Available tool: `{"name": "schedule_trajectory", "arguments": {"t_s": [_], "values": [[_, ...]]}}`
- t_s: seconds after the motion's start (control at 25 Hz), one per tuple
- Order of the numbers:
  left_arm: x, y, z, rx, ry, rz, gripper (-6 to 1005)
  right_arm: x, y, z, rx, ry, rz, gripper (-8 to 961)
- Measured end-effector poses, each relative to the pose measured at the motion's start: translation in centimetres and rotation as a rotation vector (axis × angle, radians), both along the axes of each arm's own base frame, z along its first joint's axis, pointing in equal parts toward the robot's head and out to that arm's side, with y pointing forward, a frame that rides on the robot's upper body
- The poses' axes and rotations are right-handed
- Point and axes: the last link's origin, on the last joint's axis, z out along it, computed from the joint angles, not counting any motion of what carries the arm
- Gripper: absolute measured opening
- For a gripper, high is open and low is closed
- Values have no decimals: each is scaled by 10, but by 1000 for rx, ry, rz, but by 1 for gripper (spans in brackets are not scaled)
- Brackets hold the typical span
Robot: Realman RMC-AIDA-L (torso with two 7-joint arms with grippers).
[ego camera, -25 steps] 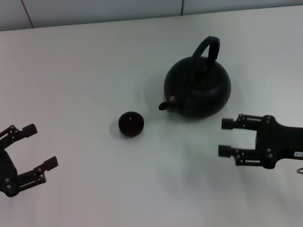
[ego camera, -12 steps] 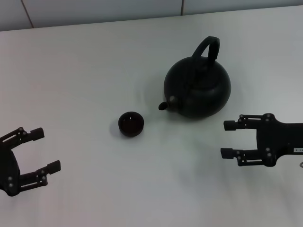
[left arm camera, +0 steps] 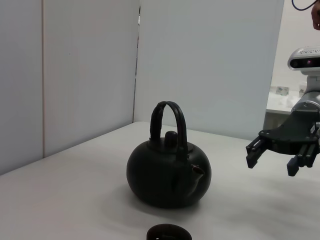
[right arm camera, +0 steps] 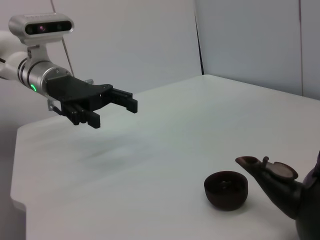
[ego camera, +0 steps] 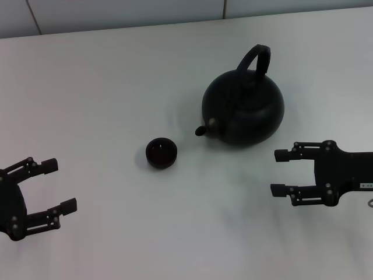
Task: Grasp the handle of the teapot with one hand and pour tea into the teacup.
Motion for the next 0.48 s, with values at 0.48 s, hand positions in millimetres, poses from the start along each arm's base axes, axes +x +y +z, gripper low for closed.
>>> {"name": "schedule_trajectory", "arguments": {"t_s": [0.48], "values": [[1, 2, 1, 1, 0, -7, 859, 0, 0, -2, 7, -7, 8, 732]]}}
